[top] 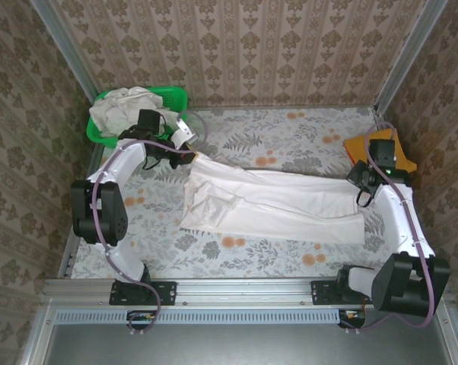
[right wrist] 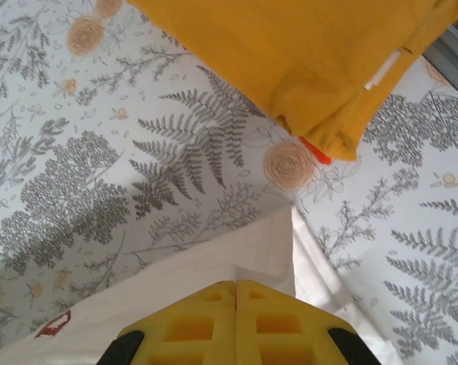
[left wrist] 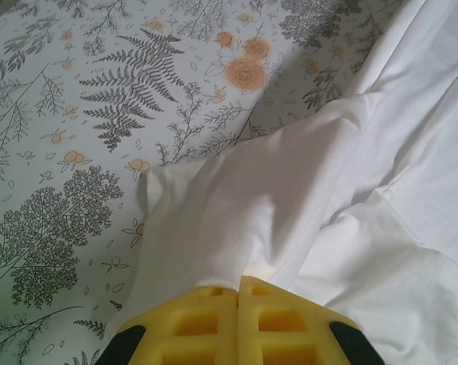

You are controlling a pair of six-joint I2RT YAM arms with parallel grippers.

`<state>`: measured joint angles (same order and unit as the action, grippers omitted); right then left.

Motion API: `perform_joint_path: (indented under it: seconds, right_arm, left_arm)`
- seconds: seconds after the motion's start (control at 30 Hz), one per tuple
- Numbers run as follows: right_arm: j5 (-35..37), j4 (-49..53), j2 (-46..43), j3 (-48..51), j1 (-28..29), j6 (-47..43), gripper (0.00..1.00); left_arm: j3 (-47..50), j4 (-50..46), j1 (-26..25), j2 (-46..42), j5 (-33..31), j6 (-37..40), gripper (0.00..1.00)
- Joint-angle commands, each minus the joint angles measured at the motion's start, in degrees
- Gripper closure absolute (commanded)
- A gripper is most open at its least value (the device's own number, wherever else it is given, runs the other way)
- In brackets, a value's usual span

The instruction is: Fold and stack the t-shirts

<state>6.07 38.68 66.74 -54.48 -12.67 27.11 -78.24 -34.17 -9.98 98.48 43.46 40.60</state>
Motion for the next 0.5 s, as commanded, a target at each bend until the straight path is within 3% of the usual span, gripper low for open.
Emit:
perform_joint_path:
  seconds: [0.0,0.47]
  right_arm:
    - [-0.84,3.38,-2.93,1.54,-0.66,-0.61,1.00]
    - [-2.19,5.70,-6.03,4.74,-3.46,-1.55,1.00]
  left_arm:
    - [2.35,-0.32,0.41,-2.93,2.50,1.61,1.00]
    - [12.41,2.58,0.67,-12.32,1.02,-1.96,1.00]
